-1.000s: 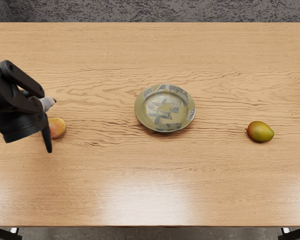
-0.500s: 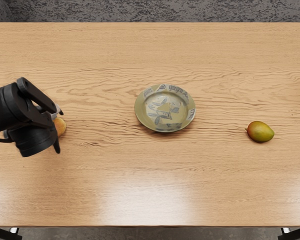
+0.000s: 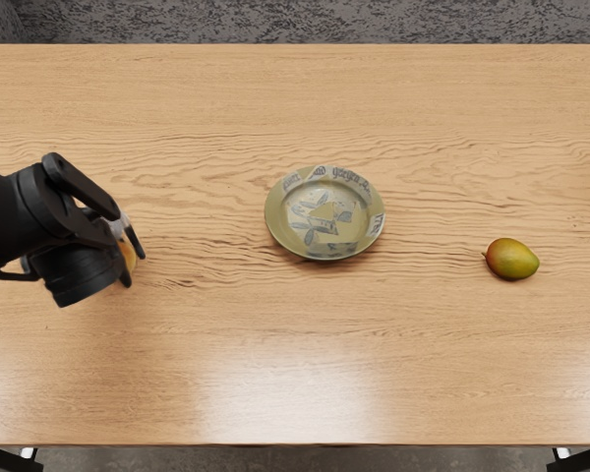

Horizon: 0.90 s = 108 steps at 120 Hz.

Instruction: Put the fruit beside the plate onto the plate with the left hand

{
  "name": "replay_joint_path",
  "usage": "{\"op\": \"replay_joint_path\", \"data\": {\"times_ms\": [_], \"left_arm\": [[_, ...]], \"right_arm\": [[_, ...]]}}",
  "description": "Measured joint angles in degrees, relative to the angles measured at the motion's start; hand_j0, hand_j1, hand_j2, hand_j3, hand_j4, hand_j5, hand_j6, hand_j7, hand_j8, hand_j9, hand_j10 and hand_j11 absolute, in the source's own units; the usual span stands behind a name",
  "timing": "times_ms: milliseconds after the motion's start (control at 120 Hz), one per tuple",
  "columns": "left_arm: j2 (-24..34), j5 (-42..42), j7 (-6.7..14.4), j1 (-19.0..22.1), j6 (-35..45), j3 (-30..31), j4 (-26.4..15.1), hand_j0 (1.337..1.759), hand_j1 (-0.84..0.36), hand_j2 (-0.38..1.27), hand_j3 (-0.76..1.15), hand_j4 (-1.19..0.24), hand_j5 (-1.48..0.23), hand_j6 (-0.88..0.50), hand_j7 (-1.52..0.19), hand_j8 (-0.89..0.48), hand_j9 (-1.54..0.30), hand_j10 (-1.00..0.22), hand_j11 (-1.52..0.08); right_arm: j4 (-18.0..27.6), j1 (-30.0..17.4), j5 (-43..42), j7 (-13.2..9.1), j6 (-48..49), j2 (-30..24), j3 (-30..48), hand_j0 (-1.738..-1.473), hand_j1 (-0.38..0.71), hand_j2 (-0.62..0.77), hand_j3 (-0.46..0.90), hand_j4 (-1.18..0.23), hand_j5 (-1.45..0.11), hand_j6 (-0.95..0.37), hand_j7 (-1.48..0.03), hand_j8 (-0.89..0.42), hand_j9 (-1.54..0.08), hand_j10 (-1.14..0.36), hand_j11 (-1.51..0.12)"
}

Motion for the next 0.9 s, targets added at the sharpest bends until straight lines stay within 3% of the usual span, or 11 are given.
{"op": "replay_joint_path", "data": {"times_ms": [117, 183, 233, 350, 508, 575, 642, 900], "left_arm": [[3.8, -0.3, 0.1, -4.4, -6.5, -0.3, -0.1, 1.644, -0.36, 0.13, 0.0, -0.75, -1.02, -0.25, -1.01, -0.11, -1.01, -0.28, -1.02], [8.5, -0.4, 0.1, -6.6, -12.2, -0.9, -0.1, 1.642, -0.4, 0.18, 0.0, -0.78, -1.06, -0.23, -1.04, -0.08, -1.05, -0.24, -1.07], [13.8, -0.3, 0.2, -8.1, -16.0, -2.4, -0.1, 1.641, -0.45, 0.35, 0.0, -0.79, -1.1, -0.21, -1.07, -0.06, -1.08, -0.22, -1.1], [22.1, 0.2, 0.4, -9.9, -23.4, -8.8, 0.4, 1.636, -0.41, 0.24, 0.0, -0.83, -1.11, -0.3, -1.1, -0.09, -1.12, -0.23, -1.14], [18.1, 3.9, 0.5, -4.8, -26.4, -24.9, 5.4, 1.633, -0.37, 0.19, 0.0, -0.85, -1.14, -0.36, -1.13, -0.13, -1.16, -0.28, -1.17], [13.9, 7.2, 0.5, -0.7, -26.5, -32.0, 9.7, 1.632, -0.36, 0.15, 0.0, -0.85, -1.16, -0.35, -1.15, -0.13, -1.18, -0.28, -1.18], [12.9, 10.3, 0.5, 0.1, -26.6, -37.4, 13.5, 1.632, -0.37, 0.17, 0.0, -0.85, -1.17, -0.37, -1.16, -0.14, -1.19, -0.28, -1.19], [7.1, 14.4, 0.9, 2.9, -26.5, -44.7, 21.8, 1.628, -0.4, 0.21, 0.0, -0.85, -1.17, -0.36, -1.19, -0.13, -1.21, -0.26, -1.23]], "right_arm": [[0.0, 0.0, 0.0, 0.0, 0.0, 0.0, 0.0, -1.658, -0.33, 0.0, 0.0, -0.02, -0.02, -0.02, -0.02, -0.02, -0.02, -0.01, -0.02], [0.0, 0.0, 0.0, 0.0, 0.0, 0.0, 0.0, -1.658, -0.33, 0.0, 0.0, -0.02, -0.02, -0.02, -0.02, -0.02, -0.02, -0.01, -0.02], [0.0, 0.0, 0.0, 0.0, 0.0, 0.0, 0.0, -1.658, -0.33, 0.0, 0.0, -0.01, -0.02, -0.01, -0.02, -0.01, -0.02, -0.01, -0.02], [0.0, 0.0, 0.0, 0.0, 0.0, 0.0, 0.0, -1.658, -0.33, 0.0, 0.0, -0.01, -0.02, -0.01, -0.02, -0.01, -0.02, -0.01, -0.02], [0.0, 0.0, 0.0, 0.0, 0.0, 0.0, 0.0, -1.658, -0.33, 0.0, 0.0, -0.01, -0.02, -0.01, -0.02, -0.01, -0.02, -0.01, -0.02], [0.0, 0.0, 0.0, 0.0, 0.0, 0.0, 0.0, -1.658, -0.33, 0.0, 0.0, -0.01, -0.02, -0.01, -0.02, -0.01, -0.02, -0.01, -0.02], [0.0, 0.0, 0.0, 0.0, 0.0, 0.0, 0.0, -1.658, -0.33, 0.0, 0.0, -0.01, -0.02, -0.01, -0.02, -0.01, -0.02, -0.01, -0.02], [0.0, 0.0, 0.0, 0.0, 0.0, 0.0, 0.0, -1.658, -0.33, 0.0, 0.0, -0.01, -0.02, -0.01, -0.02, -0.01, -0.02, -0.01, -0.02]]}}
